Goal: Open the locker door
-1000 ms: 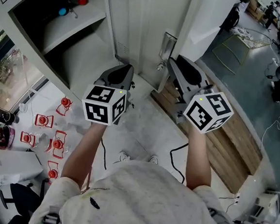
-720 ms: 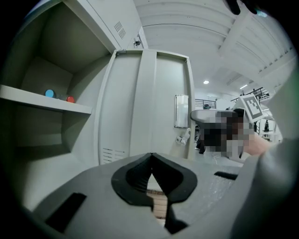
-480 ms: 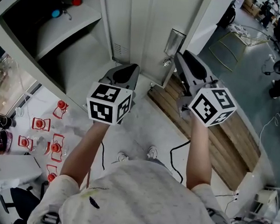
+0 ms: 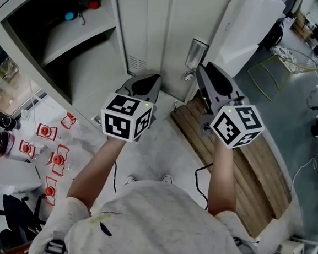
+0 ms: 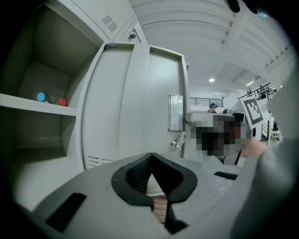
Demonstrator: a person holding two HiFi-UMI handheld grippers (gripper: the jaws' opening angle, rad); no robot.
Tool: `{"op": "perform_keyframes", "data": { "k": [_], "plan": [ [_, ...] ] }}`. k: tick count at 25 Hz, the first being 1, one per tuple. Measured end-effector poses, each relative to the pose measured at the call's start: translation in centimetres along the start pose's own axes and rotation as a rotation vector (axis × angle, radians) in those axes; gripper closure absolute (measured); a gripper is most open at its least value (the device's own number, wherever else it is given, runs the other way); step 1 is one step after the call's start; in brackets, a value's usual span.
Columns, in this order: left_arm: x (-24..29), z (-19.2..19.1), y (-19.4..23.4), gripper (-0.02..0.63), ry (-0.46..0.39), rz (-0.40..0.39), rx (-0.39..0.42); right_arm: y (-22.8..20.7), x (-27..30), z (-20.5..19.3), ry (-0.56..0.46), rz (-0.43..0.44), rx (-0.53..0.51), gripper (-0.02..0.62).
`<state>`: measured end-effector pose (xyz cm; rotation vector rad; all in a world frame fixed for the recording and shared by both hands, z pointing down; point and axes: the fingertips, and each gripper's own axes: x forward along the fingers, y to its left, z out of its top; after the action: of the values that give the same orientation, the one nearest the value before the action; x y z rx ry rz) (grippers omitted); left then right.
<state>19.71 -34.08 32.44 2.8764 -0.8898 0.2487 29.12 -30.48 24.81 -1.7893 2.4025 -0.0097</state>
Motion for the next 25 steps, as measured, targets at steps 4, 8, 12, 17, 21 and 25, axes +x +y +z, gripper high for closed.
{"op": "perform_keyframes", "data": {
  "k": [4, 8, 12, 17, 21, 25],
  "plan": [
    [0.1, 0.1, 0.4, 0.600, 0.006, 0.034, 0.005, 0.0, 0.2, -0.1, -0.003, 0.016, -0.019, 0.503],
    [0.0, 0.0, 0.3, 0.600, 0.005, 0.047, 0.007, 0.3, 0.1, -0.3, 0.006, 0.015, -0.049, 0.503],
    [-0.2, 0.0, -0.1, 0.600, 0.008, 0.047, 0.011, 0.8, 0.0, -0.3, 0.022, 0.011, -0.083, 0.503],
    [-1.1, -0.3, -0.4, 0.600, 0.011, 0.044, 0.016, 1.7, -0.3, -0.5, 0.032, 0.002, -0.103, 0.503],
    [-1.5, -0.4, -0.6, 0.600, 0.015, 0.042, 0.021, 1.8, -0.6, -0.5, 0.038, -0.005, -0.096, 0.503],
    [-2.0, -0.4, -0.7, 0.600, 0.016, 0.040, 0.022, 2.0, -0.9, -0.8, 0.045, -0.022, -0.093, 0.503]
  ]
}}
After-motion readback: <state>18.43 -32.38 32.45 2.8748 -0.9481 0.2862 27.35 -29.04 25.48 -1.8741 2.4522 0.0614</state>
